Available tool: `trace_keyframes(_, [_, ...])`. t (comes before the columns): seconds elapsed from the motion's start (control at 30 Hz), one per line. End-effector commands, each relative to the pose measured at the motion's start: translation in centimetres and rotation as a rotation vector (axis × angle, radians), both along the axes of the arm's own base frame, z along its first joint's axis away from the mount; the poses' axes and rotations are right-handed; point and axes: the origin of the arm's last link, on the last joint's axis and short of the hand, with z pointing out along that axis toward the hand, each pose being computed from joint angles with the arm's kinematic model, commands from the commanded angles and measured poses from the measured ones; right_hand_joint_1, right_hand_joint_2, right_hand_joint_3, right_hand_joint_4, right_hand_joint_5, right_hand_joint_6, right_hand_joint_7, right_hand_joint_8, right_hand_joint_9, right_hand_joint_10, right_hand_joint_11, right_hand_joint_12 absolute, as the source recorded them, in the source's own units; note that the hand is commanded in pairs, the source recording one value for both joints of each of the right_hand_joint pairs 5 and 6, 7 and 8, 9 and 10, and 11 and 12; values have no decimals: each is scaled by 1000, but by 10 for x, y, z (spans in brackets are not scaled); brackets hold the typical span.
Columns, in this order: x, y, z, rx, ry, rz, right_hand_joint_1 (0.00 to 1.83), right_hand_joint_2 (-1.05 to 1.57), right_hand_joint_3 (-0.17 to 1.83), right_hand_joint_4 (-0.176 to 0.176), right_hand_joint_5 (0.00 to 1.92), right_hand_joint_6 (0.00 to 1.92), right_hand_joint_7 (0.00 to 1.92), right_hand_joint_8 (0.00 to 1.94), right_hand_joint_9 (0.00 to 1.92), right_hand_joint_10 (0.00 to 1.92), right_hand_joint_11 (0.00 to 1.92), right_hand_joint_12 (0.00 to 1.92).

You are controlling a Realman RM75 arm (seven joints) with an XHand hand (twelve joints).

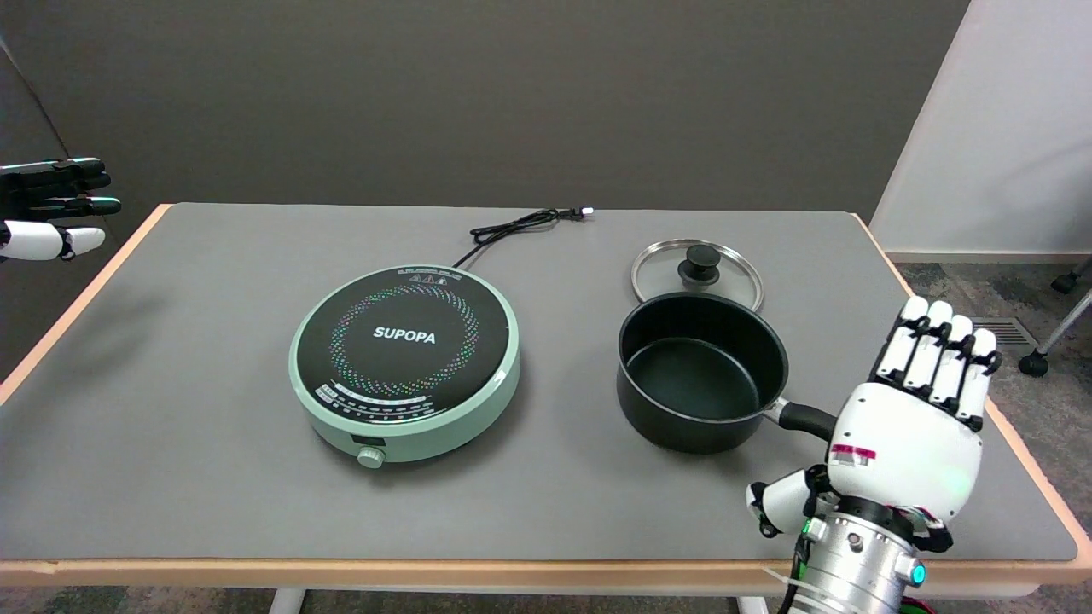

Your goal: Pick up the pot.

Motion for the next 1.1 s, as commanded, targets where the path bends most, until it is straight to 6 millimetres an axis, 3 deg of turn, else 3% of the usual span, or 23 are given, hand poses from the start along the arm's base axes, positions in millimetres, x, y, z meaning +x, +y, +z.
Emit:
trace_keyframes(0.03, [-2, 2, 14, -22, -191, -97, 1247, -688, 1205, -111, 28, 28, 28, 28, 28, 28, 28, 28])
trace_keyframes(0.4, [-18, -9, 9, 35, -269, -182, 1257, -700, 1200, -117, 30, 30, 30, 30, 30, 30, 30, 30])
trace_keyframes(1.1, [-7, -27, 30, 22, -233, -164, 1274, -682, 1150, -138, 27, 27, 27, 27, 27, 27, 27, 27])
